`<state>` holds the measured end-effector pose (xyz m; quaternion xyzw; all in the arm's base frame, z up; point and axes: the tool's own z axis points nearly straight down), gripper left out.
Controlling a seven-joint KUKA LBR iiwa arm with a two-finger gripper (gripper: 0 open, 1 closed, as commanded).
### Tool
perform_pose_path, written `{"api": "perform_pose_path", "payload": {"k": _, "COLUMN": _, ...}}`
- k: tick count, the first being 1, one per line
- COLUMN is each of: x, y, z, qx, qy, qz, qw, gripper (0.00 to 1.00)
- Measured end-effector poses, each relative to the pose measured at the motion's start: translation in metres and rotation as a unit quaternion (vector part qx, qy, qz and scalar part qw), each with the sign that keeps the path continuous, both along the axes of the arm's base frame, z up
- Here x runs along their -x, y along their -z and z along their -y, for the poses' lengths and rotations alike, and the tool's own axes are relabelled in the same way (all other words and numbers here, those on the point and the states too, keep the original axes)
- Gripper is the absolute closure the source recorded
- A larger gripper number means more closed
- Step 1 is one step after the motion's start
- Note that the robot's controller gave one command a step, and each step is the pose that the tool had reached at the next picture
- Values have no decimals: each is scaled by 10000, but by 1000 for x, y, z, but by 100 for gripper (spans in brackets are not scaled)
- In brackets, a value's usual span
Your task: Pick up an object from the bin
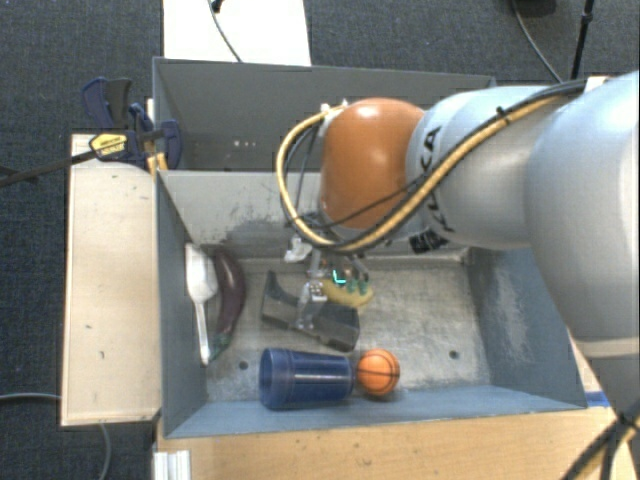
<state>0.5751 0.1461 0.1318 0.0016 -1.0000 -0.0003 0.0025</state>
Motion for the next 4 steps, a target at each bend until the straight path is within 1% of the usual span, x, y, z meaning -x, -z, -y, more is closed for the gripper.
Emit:
{"api": "perform_pose_path", "payload": {"k": 1, "x": -2, "y": -4, "z": 1, "qx": -4, "qy": 13, "qz": 37, "qw": 10000, "gripper": 0}}
{"api": "perform_pose_path", "payload": {"k": 2, "x": 9, "y": 51, "z": -6, "qx": -5, "qy": 1043, "qz": -38, "qw": 9945, "gripper": 100}}
{"api": "perform_pose_path", "payload": {"k": 3, "x": 9, "y": 51, "z": -6, "qx": -6, "qy": 1048, "qz": -38, "qw": 9945, "gripper": 100}}
{"api": "perform_pose_path", "payload": {"k": 4, "x": 4, "y": -102, "z": 17, "qx": 7, "qy": 1373, "qz": 27, "qw": 9905, "gripper": 100}}
